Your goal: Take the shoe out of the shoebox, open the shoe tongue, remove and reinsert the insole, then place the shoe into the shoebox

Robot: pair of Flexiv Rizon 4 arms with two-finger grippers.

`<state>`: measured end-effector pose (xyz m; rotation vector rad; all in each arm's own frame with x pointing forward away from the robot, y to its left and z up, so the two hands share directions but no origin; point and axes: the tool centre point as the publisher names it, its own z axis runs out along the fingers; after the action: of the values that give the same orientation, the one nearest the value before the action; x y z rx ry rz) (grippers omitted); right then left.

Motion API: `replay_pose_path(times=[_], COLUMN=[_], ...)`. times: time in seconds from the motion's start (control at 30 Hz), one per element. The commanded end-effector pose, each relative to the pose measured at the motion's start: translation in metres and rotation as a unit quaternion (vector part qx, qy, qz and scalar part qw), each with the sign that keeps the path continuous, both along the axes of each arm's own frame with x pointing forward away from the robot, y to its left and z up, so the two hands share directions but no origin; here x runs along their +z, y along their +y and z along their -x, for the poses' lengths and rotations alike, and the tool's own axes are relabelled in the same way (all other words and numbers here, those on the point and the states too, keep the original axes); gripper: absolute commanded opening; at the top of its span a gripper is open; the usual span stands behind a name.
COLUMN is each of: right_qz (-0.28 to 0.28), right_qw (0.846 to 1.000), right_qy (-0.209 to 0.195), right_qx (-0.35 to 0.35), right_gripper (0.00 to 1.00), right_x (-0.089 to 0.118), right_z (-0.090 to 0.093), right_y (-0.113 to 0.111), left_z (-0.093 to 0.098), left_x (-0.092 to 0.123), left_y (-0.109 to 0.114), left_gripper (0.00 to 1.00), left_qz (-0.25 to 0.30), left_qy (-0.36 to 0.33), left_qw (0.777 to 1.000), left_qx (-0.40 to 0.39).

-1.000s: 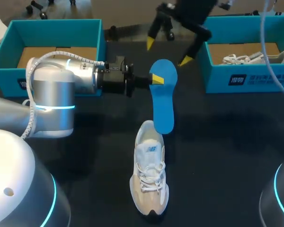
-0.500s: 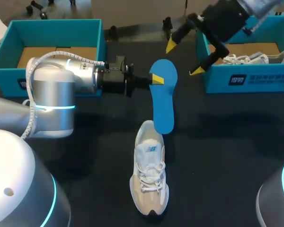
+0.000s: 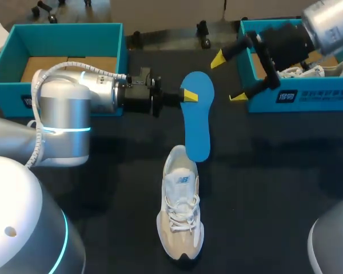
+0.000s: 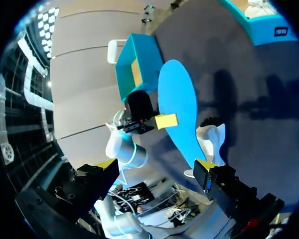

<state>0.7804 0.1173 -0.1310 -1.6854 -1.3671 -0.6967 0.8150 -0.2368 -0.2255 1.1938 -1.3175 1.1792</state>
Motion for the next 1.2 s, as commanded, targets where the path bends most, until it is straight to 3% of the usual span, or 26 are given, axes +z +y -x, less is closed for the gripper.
replay_pose_path(times=[0.03, 0.43, 0.67, 1.1, 1.2], right_qz=[-0.06, -0.06, -0.06, -0.069, -0.076], right_qw=[0.998, 0.998, 0.998, 0.997, 0.997], right_qy=[-0.005, -0.005, -0.005, -0.01, -0.019], right_qx=[-0.017, -0.017, -0.017, -0.015, -0.011], right_gripper=[1.0, 1.0, 1.0, 1.0, 1.0], right_x=[-0.004, -0.004, -0.004, -0.005, -0.006], right_z=[0.002, 0.002, 0.002, 0.001, -0.003], right_y=[0.0, 0.0, 0.0, -0.002, -0.005], left_z=[0.0, -0.013, -0.015, -0.013, -0.009], left_x=[0.0, 0.005, 0.02, 0.042, 0.045], left_y=[-0.001, 0.003, 0.019, 0.03, 0.028], left_gripper=[0.0, 0.0, 0.0, 0.0, 0.0], left_qz=[-0.001, 0.025, 0.078, 0.132, 0.132], left_qy=[0.0, -0.044, -0.144, -0.31, -0.38], left_qw=[1.0, 0.999, 0.986, 0.941, 0.915], left_qx=[0.0, 0.007, 0.012, 0.015, 0.039])
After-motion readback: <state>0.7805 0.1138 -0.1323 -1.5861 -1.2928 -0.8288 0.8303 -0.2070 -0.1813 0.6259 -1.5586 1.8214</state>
